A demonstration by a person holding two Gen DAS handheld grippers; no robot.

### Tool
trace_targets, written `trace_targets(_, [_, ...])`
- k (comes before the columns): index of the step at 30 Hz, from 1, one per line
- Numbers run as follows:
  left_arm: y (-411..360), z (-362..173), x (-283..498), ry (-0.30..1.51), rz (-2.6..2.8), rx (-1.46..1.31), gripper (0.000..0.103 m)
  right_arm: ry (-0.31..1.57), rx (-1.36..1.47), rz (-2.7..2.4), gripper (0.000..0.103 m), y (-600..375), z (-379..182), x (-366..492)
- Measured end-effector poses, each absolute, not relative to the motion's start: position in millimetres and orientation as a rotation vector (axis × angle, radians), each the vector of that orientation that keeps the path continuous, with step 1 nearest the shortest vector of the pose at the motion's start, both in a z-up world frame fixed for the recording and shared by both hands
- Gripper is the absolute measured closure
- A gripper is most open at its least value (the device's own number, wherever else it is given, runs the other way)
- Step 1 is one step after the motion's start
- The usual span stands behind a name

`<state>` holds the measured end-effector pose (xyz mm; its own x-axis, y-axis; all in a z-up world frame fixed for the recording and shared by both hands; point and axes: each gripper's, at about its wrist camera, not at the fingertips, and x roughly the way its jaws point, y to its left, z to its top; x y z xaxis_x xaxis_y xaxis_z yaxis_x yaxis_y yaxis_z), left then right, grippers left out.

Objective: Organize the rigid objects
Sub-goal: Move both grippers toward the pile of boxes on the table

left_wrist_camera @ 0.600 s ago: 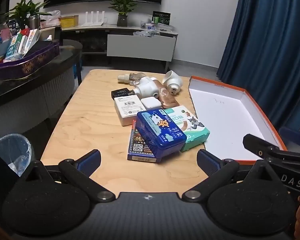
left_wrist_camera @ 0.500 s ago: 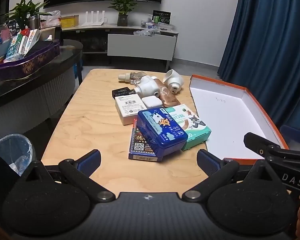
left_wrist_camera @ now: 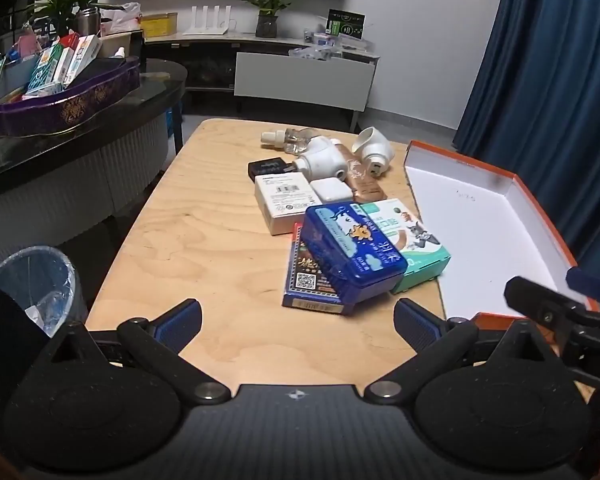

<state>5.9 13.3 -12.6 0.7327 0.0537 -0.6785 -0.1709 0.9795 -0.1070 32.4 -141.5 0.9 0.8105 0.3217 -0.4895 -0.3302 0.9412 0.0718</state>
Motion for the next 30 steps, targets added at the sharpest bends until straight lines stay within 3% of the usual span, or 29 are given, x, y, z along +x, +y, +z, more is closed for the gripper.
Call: trace_targets(30, [34.1,-30.4,15.9,0.785,0.148,-0.215,0.0,0.609,-0.062,0.439,0.001,-119.3,-19.1,51.5])
